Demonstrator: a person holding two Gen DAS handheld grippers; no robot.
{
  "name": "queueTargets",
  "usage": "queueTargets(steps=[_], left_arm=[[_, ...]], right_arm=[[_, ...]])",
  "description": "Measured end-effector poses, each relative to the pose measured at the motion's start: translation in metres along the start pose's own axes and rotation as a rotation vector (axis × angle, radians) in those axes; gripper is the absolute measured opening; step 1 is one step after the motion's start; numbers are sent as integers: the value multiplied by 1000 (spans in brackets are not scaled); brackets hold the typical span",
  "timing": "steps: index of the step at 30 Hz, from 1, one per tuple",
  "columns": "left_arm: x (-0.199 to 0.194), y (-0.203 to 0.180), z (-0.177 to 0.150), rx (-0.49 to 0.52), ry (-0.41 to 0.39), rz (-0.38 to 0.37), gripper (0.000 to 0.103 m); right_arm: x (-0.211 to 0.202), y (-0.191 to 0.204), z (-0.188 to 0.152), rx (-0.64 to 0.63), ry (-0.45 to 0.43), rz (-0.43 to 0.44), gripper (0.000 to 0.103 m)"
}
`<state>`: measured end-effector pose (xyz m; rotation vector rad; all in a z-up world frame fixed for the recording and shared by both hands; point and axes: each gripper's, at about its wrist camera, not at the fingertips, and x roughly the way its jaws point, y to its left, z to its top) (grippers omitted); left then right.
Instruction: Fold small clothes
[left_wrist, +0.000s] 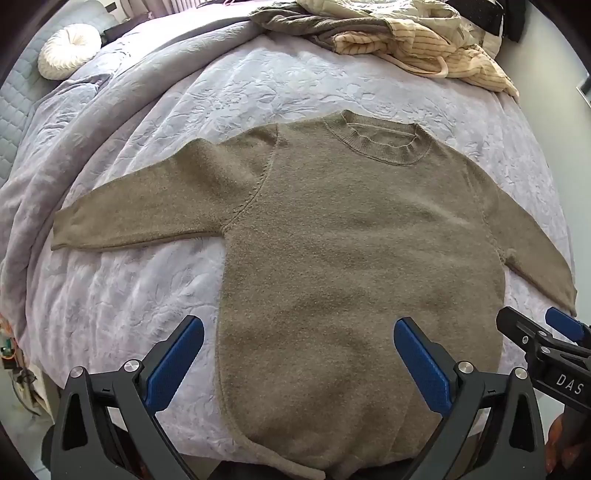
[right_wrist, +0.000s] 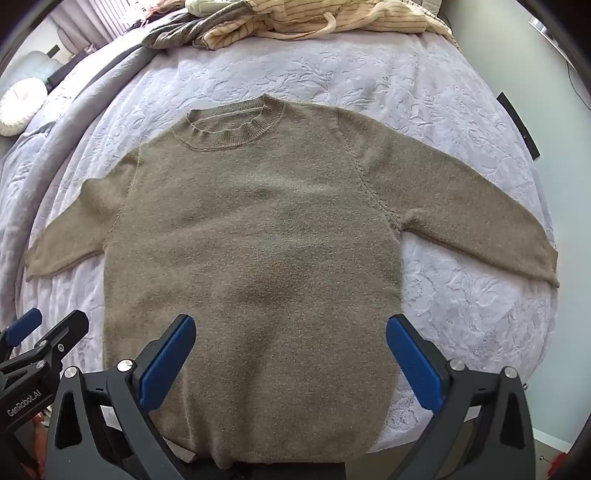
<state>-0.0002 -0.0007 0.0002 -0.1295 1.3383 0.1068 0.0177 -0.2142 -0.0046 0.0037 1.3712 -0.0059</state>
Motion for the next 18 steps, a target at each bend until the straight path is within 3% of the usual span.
queueTargets(steps=[18], left_arm=[[0, 2, 1, -6, -9, -9, 103]], right_arm=[[-1, -2, 2, -1, 3, -13, 103]])
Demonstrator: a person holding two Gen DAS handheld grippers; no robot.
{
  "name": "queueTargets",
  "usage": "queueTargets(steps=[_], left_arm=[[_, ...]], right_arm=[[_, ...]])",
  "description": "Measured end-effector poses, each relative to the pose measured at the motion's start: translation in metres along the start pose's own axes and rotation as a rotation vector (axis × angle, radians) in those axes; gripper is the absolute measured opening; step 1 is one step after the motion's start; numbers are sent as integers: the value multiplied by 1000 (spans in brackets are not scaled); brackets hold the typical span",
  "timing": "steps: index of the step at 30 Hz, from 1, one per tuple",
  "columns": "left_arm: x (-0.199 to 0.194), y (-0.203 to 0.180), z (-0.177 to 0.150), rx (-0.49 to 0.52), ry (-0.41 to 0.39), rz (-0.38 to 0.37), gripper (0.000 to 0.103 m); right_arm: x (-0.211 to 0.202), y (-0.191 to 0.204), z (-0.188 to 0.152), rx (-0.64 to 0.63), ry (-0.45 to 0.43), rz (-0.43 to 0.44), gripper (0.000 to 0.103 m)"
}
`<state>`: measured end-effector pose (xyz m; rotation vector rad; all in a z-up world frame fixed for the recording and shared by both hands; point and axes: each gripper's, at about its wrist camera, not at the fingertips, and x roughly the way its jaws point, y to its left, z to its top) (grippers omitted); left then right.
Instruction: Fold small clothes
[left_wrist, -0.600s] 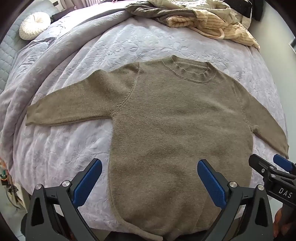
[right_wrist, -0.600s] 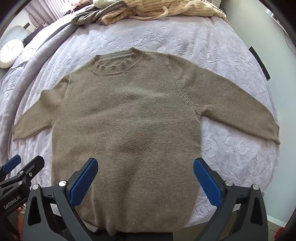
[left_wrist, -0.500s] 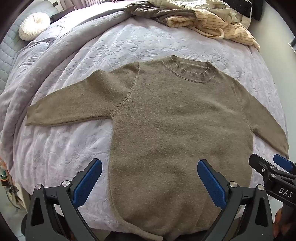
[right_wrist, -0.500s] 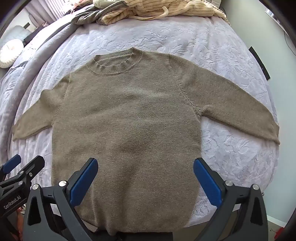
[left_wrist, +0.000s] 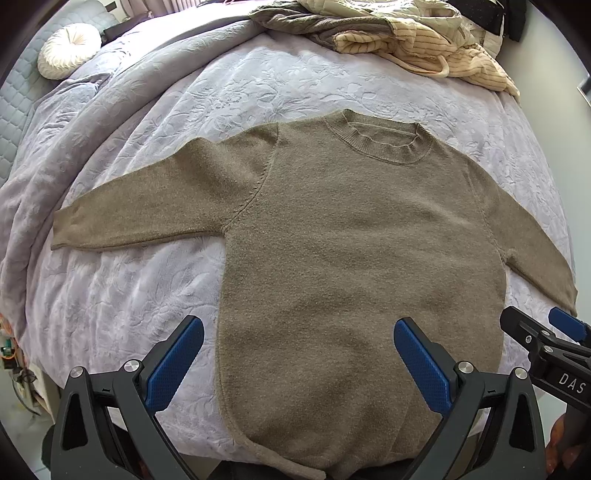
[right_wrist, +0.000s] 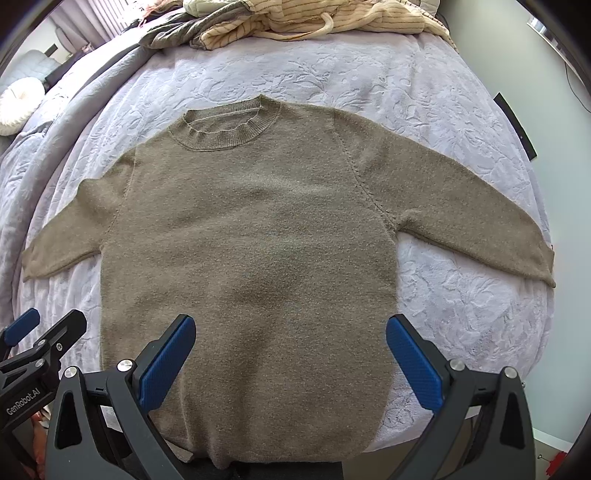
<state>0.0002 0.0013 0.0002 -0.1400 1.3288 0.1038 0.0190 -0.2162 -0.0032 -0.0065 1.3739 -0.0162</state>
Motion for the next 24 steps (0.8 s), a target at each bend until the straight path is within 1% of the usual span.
queueTargets(steps=[19, 24], left_arm=[[2, 2, 0, -5, 5, -1, 103], [5, 5, 2, -13, 5, -16, 103]], right_arm=[[-4, 5, 6, -4, -7, -14, 103], [-3, 6, 7, -10, -8, -15, 103]])
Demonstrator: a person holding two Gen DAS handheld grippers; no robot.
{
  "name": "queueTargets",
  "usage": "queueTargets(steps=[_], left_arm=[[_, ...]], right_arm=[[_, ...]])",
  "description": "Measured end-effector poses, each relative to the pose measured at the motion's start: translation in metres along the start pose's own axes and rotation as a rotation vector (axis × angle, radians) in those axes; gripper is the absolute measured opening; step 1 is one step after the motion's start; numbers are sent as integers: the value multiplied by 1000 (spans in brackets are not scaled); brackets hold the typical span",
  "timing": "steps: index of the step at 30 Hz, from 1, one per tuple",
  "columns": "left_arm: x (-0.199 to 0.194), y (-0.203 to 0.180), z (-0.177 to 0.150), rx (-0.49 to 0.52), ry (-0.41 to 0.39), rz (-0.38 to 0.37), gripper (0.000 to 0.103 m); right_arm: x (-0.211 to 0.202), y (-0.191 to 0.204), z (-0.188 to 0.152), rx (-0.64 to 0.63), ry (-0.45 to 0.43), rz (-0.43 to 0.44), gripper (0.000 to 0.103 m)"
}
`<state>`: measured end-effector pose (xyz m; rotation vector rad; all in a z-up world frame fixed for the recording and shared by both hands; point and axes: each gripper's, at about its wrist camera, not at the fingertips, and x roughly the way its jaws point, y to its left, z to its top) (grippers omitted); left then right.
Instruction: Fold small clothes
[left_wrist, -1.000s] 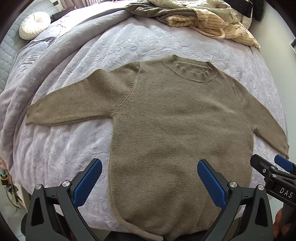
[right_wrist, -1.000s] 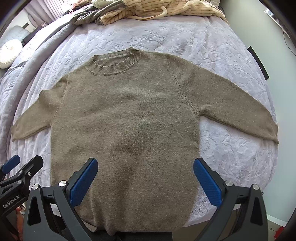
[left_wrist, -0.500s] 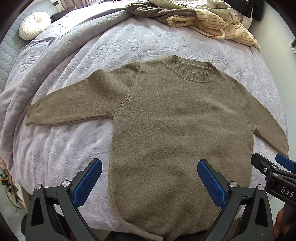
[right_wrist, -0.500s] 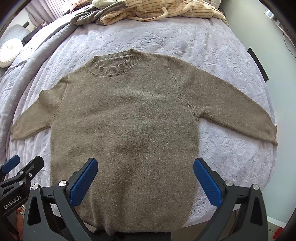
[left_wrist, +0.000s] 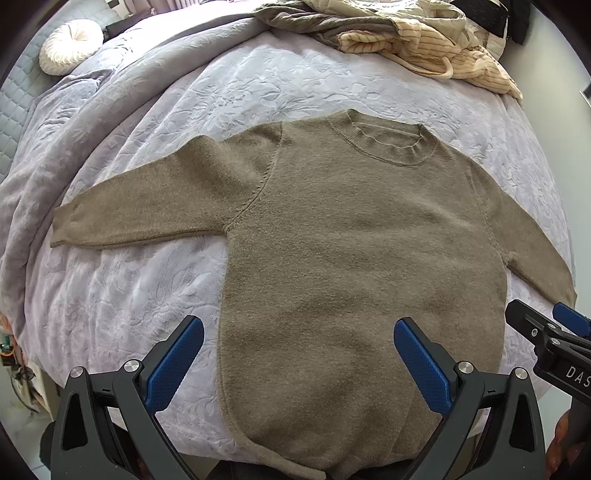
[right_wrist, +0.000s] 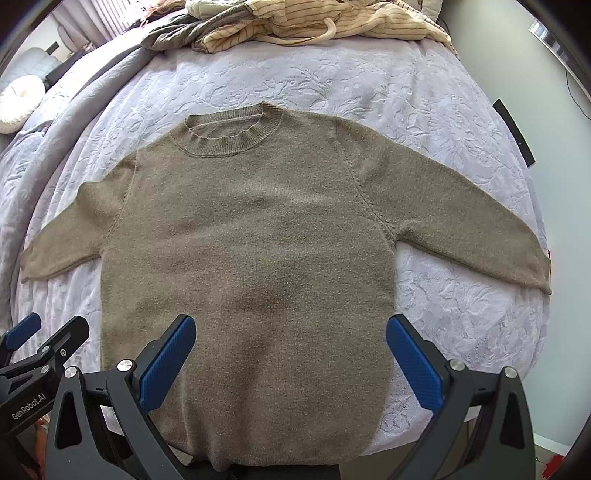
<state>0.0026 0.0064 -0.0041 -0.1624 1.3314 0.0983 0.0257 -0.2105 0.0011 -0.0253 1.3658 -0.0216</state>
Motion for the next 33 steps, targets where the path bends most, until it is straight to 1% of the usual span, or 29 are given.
queueTargets(steps=[3, 11, 14, 19, 22, 27, 33], left_arm=[[0, 1, 0, -8, -3, -18, 103], [2, 5, 0, -19, 12, 2, 103], [2, 5, -1, -16, -6, 3, 103], [2, 4, -1, -20, 6, -4, 103], [5, 4, 0, -21, 35, 8, 103], [7, 5, -1, -37, 57, -16, 103], [7, 9, 0, -42, 31, -38, 103]], right_arm=[[0, 1, 1, -4, 0, -1, 103], [2, 5, 2, -12, 5, -3, 103], [2, 5, 2, -11, 4, -3, 103], [4, 5, 2, -11, 8, -7, 103], [5, 5, 2, -12, 11, -8, 103], [5, 6, 2, -19, 15, -12, 103], [6, 9, 2, -28, 18, -15, 103]])
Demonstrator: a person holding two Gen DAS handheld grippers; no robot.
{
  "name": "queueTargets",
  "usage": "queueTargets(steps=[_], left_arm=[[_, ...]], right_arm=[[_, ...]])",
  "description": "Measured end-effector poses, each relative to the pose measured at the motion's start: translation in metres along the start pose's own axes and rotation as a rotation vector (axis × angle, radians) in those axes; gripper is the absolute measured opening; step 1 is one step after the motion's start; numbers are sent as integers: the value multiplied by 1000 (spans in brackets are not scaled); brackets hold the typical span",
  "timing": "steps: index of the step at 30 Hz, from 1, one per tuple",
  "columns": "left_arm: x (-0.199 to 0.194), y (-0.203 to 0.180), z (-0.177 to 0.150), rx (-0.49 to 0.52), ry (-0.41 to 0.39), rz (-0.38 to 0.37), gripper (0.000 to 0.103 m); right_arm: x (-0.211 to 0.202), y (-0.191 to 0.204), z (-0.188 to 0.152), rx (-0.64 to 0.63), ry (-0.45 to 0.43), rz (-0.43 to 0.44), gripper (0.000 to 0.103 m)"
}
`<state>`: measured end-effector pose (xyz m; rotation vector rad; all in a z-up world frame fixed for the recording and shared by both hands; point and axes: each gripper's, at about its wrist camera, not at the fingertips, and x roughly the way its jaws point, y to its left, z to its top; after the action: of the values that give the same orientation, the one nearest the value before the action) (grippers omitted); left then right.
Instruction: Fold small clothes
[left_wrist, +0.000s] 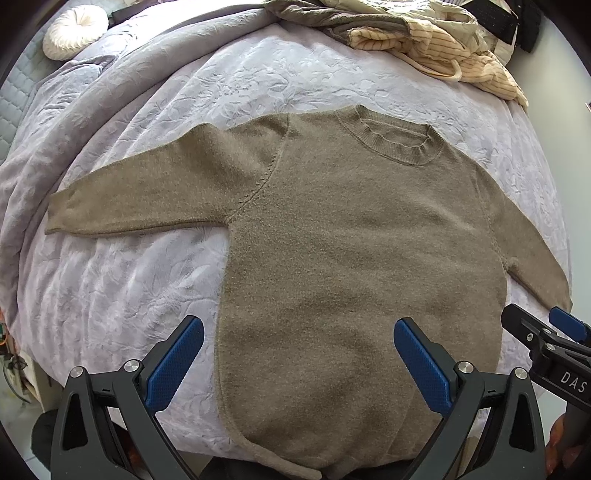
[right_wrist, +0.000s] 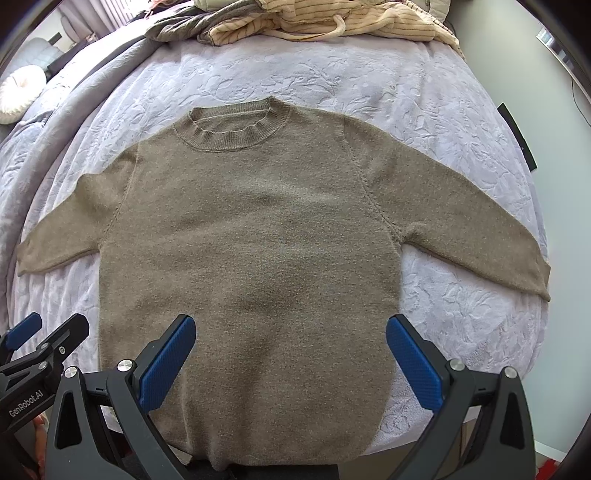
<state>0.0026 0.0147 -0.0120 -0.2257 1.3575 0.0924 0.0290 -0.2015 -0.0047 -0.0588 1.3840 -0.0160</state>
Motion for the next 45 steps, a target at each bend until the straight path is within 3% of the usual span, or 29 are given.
queueTargets(steps=[34, 39, 45], left_arm=[[13, 18, -1, -33, 11, -13, 103], [29, 43, -3, -76, 31, 4, 103], [59, 107, 2, -177, 36, 66, 103]], right_arm=[[7, 19, -5, -40, 23, -34, 103], [17, 30, -11, -72, 52, -41, 103], [37, 64, -19, -141, 96, -24, 103]])
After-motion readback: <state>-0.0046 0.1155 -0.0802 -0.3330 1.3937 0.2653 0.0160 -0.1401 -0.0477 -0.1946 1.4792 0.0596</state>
